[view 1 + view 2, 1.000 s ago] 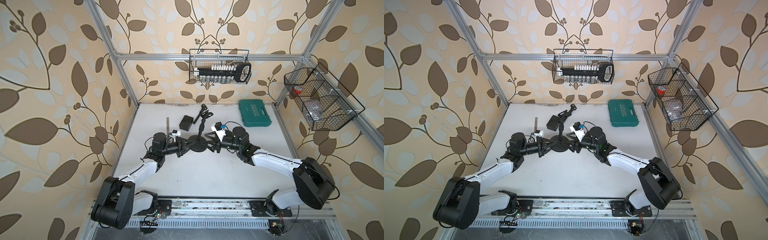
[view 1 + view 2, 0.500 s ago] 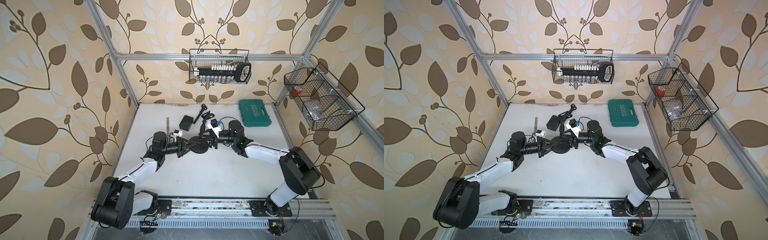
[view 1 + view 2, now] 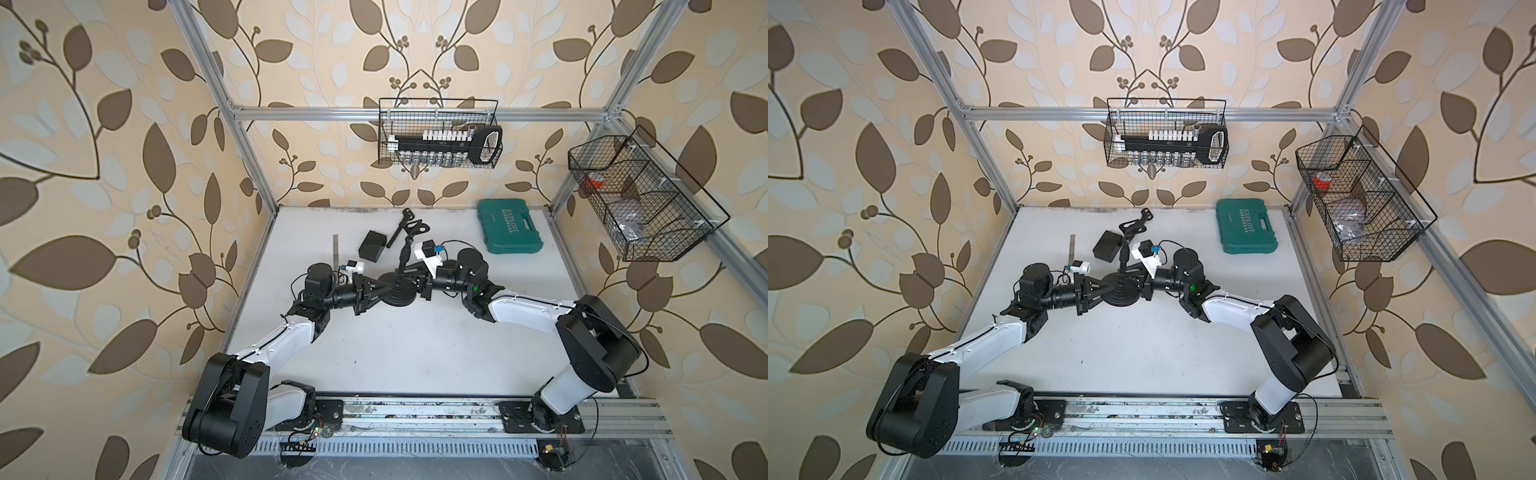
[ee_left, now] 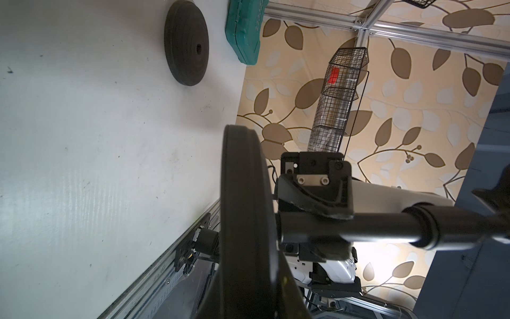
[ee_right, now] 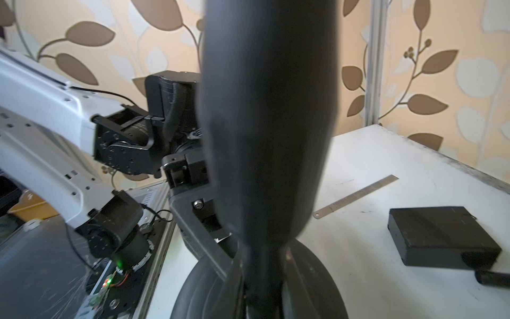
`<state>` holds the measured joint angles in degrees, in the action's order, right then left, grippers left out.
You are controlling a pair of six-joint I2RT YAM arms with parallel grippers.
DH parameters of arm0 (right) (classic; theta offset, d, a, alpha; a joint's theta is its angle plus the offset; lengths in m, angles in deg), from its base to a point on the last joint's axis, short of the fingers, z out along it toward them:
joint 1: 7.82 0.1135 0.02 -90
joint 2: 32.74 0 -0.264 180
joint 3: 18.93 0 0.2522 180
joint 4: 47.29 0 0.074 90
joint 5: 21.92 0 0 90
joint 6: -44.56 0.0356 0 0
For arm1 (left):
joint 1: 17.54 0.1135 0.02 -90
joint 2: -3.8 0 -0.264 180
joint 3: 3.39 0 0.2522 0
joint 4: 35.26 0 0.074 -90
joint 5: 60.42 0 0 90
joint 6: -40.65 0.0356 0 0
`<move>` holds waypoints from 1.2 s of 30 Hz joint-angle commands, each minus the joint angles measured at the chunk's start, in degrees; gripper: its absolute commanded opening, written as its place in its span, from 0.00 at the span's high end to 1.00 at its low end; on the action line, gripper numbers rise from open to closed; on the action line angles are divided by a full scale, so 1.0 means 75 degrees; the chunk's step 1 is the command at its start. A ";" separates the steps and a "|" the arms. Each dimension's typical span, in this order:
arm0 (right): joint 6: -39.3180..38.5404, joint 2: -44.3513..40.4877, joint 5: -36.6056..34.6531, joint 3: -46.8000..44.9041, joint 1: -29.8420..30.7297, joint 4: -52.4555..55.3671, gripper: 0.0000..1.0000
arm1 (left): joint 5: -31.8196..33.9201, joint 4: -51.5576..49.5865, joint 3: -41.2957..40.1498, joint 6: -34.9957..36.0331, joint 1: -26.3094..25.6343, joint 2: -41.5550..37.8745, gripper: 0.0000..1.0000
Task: Assemble a microphone stand
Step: Screw the microphone stand pole into the microphone stand base.
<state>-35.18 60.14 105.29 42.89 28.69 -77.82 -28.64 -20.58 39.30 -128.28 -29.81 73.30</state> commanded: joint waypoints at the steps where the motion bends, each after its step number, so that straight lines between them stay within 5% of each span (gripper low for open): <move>1: 0.0196 -0.0336 -0.2810 -0.0296 0.0680 0.1071 1.00 | -0.0312 0.1154 0.0431 0.0076 0.0019 -0.0313 1.00; 7: 0.1335 -0.0640 -0.6939 -0.0618 0.1884 0.1998 1.00 | -0.0083 0.1443 0.0431 -0.0050 0.0019 -0.0537 1.00; 12: 0.1402 -0.0562 -0.7759 -0.0303 0.2327 0.2487 1.00 | 0.0074 0.1378 0.0520 -0.0028 0.0019 -0.0734 1.00; 14: 0.1222 -0.0628 -0.7319 -0.0249 0.2284 0.2457 0.92 | 0.0075 0.1192 0.0571 0.0062 0.0019 -0.0746 1.00; 16: 0.0992 -0.0879 -0.6317 -0.0360 0.2067 0.2154 0.55 | 0.0075 0.0899 0.0586 0.0201 0.0019 -0.0746 1.00; 17: 0.0888 -0.1009 -0.5706 -0.0454 0.1902 0.1977 0.46 | 0.0083 0.0713 0.0595 0.0303 0.0019 -0.0740 1.00; 20: 0.0486 -0.1312 -0.3020 -0.0657 0.1060 0.1431 0.31 | 0.0155 0.0086 0.0620 0.0646 0.0019 -0.0717 1.00; 22: -0.0041 -0.1353 -0.1121 -0.0646 0.0561 0.1357 0.29 | 0.0170 0.0049 0.0558 0.0663 0.0019 -0.0682 1.00; 24: -0.0624 -0.1435 -0.0204 -0.0653 0.0156 0.1452 0.29 | 0.0117 0.0068 0.0526 0.0666 0.0019 -0.0647 1.00; 36: -0.0832 -0.0524 0.1848 0.0237 -0.0767 0.0961 0.45 | -0.0629 0.0236 0.0616 0.0552 0.0019 -0.0113 1.00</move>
<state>-39.99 54.37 112.98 42.19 22.92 -68.23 -29.10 -24.34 40.72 -124.68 -29.24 72.05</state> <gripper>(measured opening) 0.552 0.201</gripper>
